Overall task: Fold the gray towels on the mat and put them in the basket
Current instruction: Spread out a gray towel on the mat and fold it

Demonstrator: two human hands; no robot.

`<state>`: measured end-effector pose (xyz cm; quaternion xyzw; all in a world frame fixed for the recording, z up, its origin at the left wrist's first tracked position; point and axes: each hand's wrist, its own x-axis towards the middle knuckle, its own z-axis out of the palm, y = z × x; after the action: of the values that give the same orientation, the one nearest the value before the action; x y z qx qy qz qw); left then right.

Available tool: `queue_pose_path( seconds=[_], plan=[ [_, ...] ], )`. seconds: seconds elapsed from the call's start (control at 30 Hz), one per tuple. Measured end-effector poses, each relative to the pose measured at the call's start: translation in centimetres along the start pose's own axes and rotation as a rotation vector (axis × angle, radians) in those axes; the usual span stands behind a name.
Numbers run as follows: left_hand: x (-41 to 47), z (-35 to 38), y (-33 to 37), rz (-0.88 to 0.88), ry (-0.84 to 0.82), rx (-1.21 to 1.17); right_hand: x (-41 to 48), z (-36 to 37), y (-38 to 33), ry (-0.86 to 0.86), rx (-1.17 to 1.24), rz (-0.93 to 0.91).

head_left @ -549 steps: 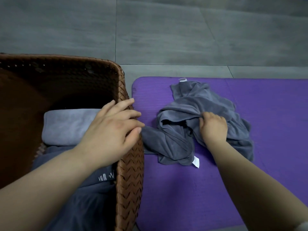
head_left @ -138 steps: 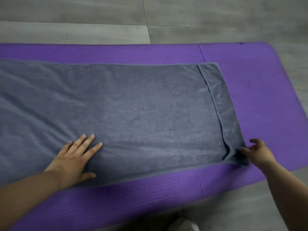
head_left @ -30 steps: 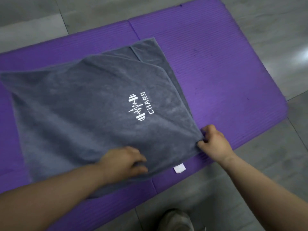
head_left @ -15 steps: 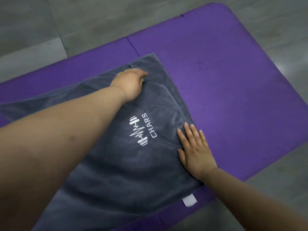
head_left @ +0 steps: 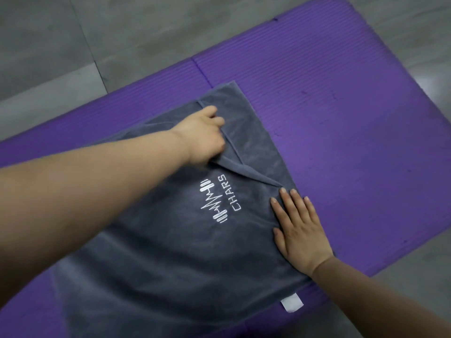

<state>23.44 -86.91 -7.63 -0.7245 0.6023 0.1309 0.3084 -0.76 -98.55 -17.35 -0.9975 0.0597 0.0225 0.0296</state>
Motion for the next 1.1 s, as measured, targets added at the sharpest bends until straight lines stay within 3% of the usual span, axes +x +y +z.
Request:
queue_pose_path(
  seconds=[0.17, 0.37, 0.67, 0.73, 0.8, 0.9, 0.97, 1.1],
  plan=[
    [-0.8, -1.2, -5.3, -0.161, -0.120, 0.075, 0.0, 0.0, 0.0, -0.001, -0.006, -0.003],
    [1.6, -3.0, -9.2, -0.402, 0.044, 0.033, 0.1, 0.1, 0.1, 0.014, 0.011, -0.001],
    [7.3, -1.1, -5.6, -0.902, 0.333, -0.921, 0.0, 0.5, 0.5, 0.025, 0.024, -0.017],
    [7.7, 0.0, -4.5, -0.893, 0.339, -1.169, 0.0, 0.6, 0.5, 0.024, 0.012, -0.019],
    [6.9, 1.1, -3.4, -0.754, 0.290, -1.351, 0.0, 0.5, 0.4, 0.027, 0.013, -0.012],
    [3.6, 2.4, -2.5, -0.624, 0.269, -1.187, 0.1, 0.3, 0.5, 0.030, 0.013, -0.009],
    [0.3, 3.7, -1.7, -0.605, 0.281, -1.036, 0.0, 0.2, 0.4, 0.023, 0.004, -0.003],
    [-8.6, 7.6, 2.2, -0.619, 0.196, -0.950, 0.3, -0.5, 0.0, -0.012, 0.046, 0.013]
  ],
)
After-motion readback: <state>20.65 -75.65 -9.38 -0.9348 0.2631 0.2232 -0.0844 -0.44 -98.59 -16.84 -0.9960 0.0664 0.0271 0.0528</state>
